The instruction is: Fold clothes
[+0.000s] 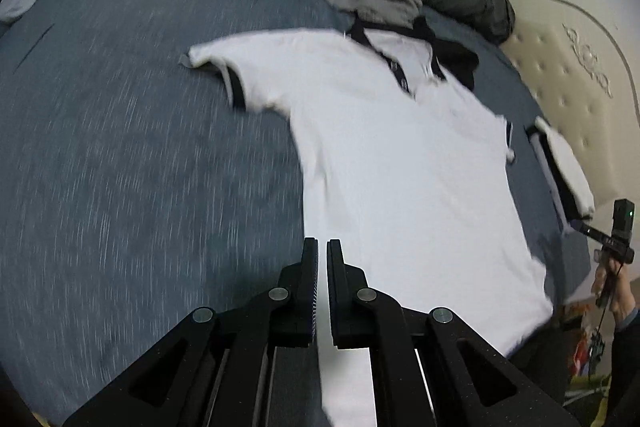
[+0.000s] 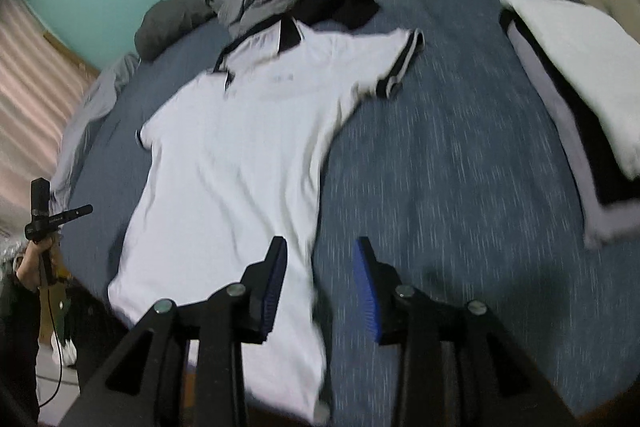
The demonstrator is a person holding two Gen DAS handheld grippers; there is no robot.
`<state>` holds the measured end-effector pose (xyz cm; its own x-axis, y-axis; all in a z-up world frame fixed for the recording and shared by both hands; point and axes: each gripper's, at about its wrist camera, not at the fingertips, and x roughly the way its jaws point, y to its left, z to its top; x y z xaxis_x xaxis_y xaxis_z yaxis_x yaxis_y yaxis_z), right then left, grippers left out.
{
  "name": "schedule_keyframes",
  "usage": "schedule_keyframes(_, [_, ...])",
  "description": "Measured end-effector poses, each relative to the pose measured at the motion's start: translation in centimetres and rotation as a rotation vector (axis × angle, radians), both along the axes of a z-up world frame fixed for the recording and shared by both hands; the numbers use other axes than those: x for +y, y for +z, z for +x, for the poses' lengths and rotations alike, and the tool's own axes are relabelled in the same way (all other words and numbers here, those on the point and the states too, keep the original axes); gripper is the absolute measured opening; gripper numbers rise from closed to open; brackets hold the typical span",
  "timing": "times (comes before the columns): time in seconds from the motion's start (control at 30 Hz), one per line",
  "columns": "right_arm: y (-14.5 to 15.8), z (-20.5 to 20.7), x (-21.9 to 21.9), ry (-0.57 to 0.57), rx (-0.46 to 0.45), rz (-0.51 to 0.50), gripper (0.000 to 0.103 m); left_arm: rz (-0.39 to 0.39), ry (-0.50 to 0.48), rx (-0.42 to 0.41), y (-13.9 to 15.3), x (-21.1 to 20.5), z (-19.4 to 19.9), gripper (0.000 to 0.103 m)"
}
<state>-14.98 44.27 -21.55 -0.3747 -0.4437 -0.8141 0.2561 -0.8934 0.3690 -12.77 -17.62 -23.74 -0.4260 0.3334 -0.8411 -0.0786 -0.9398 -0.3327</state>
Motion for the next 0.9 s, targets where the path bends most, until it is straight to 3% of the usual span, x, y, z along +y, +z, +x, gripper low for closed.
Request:
schedule_keyframes(0.1, [-0.2, -3.4, -1.0, 0.003, 0.017, 0.008, 0.035, 0.003, 0.0, 0.018, 0.0, 0.8, -4.0, 0.026])
schedule_keyframes(0.17, [-0.4, -5.9, -1.8, 0.01, 0.027, 0.02, 0.035, 0.008, -0.003, 0.028, -0.1, 1.3, -6.8, 0.031])
schedule_keyframes(0.47, [-2.1, -17.9, -5.9, 0.002, 0.059, 0.055, 0.035, -0.01, -0.012, 0.022, -2.8, 5.3, -20.2, 0.038])
schedule_keyframes(0.57, [-2.8, -21.4, -7.7, 0.0, 0.068, 0.062, 0.052, -0.025, -0.009, 0.02, -3.7, 6.7, -24.4, 0.039])
schedule_keyframes(0.9, [-4.4, -31.5, -15.8, 0.066, 0.104, 0.107, 0.054, -0.056, -0.011, 0.016, -6.1, 11.9, -35.3, 0.047])
